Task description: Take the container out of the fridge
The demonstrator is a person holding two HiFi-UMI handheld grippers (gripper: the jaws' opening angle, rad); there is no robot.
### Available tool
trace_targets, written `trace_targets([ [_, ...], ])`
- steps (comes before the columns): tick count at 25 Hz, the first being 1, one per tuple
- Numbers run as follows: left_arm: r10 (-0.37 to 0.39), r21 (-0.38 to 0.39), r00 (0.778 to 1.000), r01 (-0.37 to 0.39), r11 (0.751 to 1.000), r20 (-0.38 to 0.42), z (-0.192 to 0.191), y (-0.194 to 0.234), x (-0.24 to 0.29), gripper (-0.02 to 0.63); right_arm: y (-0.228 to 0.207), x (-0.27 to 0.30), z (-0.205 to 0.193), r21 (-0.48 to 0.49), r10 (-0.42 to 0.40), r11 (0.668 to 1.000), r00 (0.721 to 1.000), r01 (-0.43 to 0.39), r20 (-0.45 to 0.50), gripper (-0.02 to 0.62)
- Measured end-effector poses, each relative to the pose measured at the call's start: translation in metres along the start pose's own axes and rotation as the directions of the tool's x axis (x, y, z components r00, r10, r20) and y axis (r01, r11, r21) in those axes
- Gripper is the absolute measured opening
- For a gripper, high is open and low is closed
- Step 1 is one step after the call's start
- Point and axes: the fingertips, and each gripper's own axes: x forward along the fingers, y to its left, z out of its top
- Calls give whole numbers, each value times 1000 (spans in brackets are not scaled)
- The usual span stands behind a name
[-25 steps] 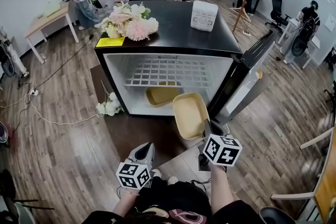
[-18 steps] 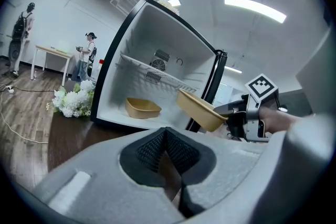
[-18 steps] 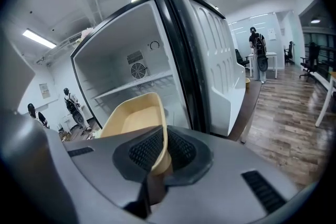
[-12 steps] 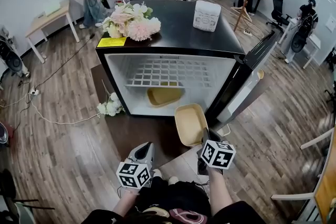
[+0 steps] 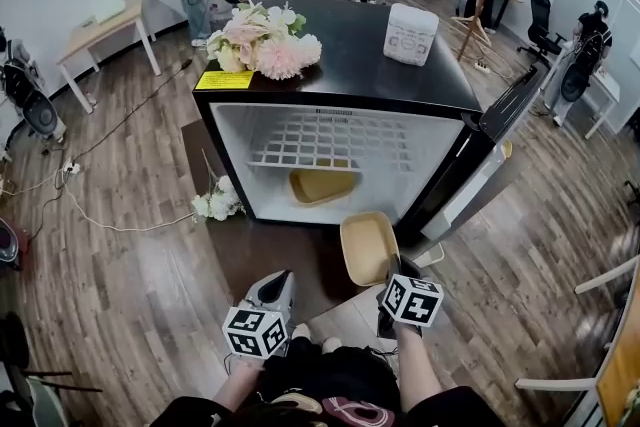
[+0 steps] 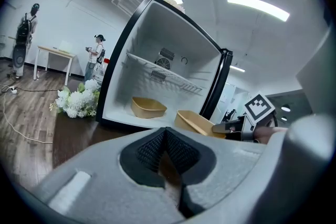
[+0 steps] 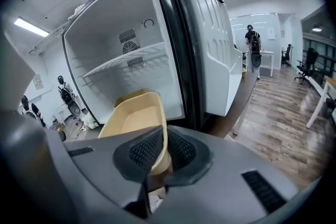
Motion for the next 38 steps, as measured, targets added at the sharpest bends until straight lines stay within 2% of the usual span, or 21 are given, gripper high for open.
trace_targets([
  [4,12,1,1000,-12,1000,6,3,5,0,9,-1,12,-13,0,-5,1000,1000,5,-30,29],
  [9,37,-7,999,-37,999,14,6,14,0,8,-2,24,-28,-62,-33,998,997,29,-66,29],
  [21,79,0,997,-79,997,5,6,26,-2,8,-13,46,-53,-25,-47,999,994,44,-102,29],
  [30,95,-3,995,-95,995,1,4,30,0,9,-20,57,-67,-29,-62,998,990,59,-130,31],
  [33,98,-6,995,-98,995,-6,2,30,-1,9,-24,60,-75,-51,-90,995,983,83,-158,29],
  [38,100,-9,995,-100,995,-19,-2,30,1,9,-25,61,-78,-27,-86,996,984,83,-156,31],
])
